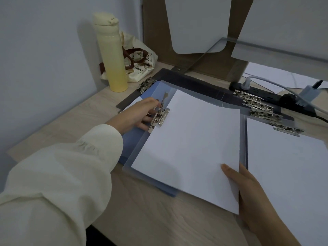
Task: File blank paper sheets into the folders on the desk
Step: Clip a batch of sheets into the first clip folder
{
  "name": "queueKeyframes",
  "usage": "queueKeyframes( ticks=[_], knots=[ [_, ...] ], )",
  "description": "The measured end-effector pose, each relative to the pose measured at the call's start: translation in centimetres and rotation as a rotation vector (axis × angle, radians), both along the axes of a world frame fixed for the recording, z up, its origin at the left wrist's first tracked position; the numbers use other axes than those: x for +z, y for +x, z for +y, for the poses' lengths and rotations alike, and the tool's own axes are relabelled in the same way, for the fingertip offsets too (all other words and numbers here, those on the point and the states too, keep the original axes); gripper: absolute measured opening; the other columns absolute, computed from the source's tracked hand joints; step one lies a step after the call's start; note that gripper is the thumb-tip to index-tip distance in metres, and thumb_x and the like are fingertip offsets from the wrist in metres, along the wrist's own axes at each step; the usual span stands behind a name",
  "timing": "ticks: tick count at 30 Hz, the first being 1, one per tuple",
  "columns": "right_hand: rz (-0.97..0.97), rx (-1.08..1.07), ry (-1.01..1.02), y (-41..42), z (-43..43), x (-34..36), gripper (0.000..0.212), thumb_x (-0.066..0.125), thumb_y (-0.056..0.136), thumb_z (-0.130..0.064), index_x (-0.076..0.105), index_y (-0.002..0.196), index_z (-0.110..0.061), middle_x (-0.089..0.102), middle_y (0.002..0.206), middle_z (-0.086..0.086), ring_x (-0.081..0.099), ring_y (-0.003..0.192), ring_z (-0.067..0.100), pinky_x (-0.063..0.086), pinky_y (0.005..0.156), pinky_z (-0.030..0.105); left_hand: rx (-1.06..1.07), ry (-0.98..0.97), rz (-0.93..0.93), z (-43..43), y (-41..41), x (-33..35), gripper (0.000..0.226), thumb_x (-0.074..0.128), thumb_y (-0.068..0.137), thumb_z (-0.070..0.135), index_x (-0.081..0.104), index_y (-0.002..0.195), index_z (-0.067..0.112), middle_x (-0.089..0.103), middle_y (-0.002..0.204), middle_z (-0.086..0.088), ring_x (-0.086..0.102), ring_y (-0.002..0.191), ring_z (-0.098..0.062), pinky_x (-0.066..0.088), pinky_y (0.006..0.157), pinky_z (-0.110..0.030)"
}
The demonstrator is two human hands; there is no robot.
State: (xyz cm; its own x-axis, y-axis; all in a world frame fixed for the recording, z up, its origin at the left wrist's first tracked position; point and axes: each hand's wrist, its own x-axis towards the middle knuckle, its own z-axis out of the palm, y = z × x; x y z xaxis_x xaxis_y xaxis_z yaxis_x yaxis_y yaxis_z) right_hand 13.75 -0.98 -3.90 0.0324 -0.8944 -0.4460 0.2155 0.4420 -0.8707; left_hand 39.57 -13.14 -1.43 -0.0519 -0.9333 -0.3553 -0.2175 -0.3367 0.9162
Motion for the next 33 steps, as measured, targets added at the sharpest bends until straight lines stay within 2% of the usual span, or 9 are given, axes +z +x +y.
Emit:
queueKeyframes(
  ticks=[4,11,15,20,22,24,27,29,33],
  knots=[
    [0.002,0.007,-0.010,0.0,-0.1,0.0,0.020,0.051,0.092,-0.017,0.061,0.104,-0.030,0.075,0.088,-0.007,0.072,0.072,0.010,0.049,0.064,0.028,-0.007,0.059,0.099,0.5,0.8,-0.4,0.037,0.040,0.093,0.052,0.053,0.086,0.018,0.061,0.093,-0.003,0.063,0.085,-0.019,0.056,0.070,-0.037],
    [0.013,0.012,-0.021,0.0,0.2,0.0,0.028,0.050,0.091,-0.016,0.060,0.116,-0.022,0.074,0.098,-0.002,0.072,0.082,0.016,0.050,0.065,0.029,-0.078,0.105,0.250,1.4,1.8,-0.4,0.032,0.052,0.090,0.041,0.056,0.114,0.020,0.062,0.113,-0.007,0.064,0.099,-0.018,0.057,0.069,-0.031],
    [0.019,0.010,-0.020,0.0,0.2,0.0,0.025,0.051,0.091,-0.016,0.061,0.112,-0.024,0.075,0.094,-0.004,0.072,0.077,0.014,0.050,0.063,0.028,-0.090,0.153,0.161,1.9,1.8,-0.4,0.042,0.049,0.089,0.049,0.055,0.118,0.018,0.064,0.117,-0.009,0.064,0.104,-0.020,0.058,0.077,-0.033],
    [0.036,0.005,-0.015,0.2,0.2,0.2,0.024,0.051,0.091,-0.016,0.062,0.111,-0.024,0.075,0.094,-0.003,0.071,0.080,0.016,0.050,0.063,0.029,-0.154,0.315,0.015,2.7,1.8,-0.3,0.066,0.034,0.084,0.069,0.059,0.113,0.015,0.071,0.106,-0.008,0.070,0.090,-0.018,0.057,0.065,-0.032],
    [0.045,-0.003,-0.006,0.3,0.1,0.2,0.026,0.052,0.091,-0.015,0.061,0.115,-0.022,0.075,0.095,-0.001,0.070,0.083,0.019,0.050,0.063,0.030,-0.175,0.346,0.007,3.1,1.9,-0.3,0.061,0.034,0.086,0.065,0.060,0.108,0.015,0.074,0.098,-0.006,0.072,0.083,-0.017,0.057,0.062,-0.030],
    [0.047,-0.010,0.004,0.3,0.1,0.3,0.027,0.051,0.091,-0.015,0.061,0.116,-0.020,0.074,0.096,0.001,0.069,0.084,0.020,0.049,0.063,0.030,-0.173,0.322,0.044,3.5,2.1,-0.5,0.046,0.040,0.090,0.054,0.059,0.108,0.016,0.074,0.099,-0.006,0.072,0.084,-0.017,0.058,0.064,-0.030],
    [0.049,-0.015,0.010,0.4,0.1,0.5,0.029,0.051,0.092,-0.014,0.059,0.119,-0.019,0.072,0.102,0.004,0.067,0.090,0.023,0.049,0.065,0.031,-0.120,0.252,0.062,3.9,2.0,-1.3,0.028,0.050,0.092,0.037,0.059,0.110,0.018,0.073,0.102,-0.005,0.070,0.091,-0.018,0.057,0.075,-0.031],
    [0.057,-0.022,0.010,0.4,0.1,0.4,0.027,0.051,0.092,-0.014,0.060,0.117,-0.020,0.072,0.101,0.003,0.066,0.090,0.023,0.049,0.065,0.032,-0.079,0.218,0.010,4.1,1.8,-1.8,0.028,0.054,0.091,0.033,0.059,0.113,0.015,0.071,0.108,-0.006,0.067,0.099,-0.018,0.053,0.084,-0.030],
    [0.068,-0.020,0.000,0.4,0.1,0.3,0.026,0.049,0.093,-0.013,0.059,0.114,-0.022,0.071,0.102,0.003,0.066,0.090,0.022,0.048,0.065,0.031,-0.044,0.164,-0.065,4.3,1.3,-2.3,0.022,0.055,0.092,0.028,0.061,0.109,0.015,0.069,0.105,-0.003,0.065,0.095,-0.014,0.050,0.074,-0.019]
  ],
)
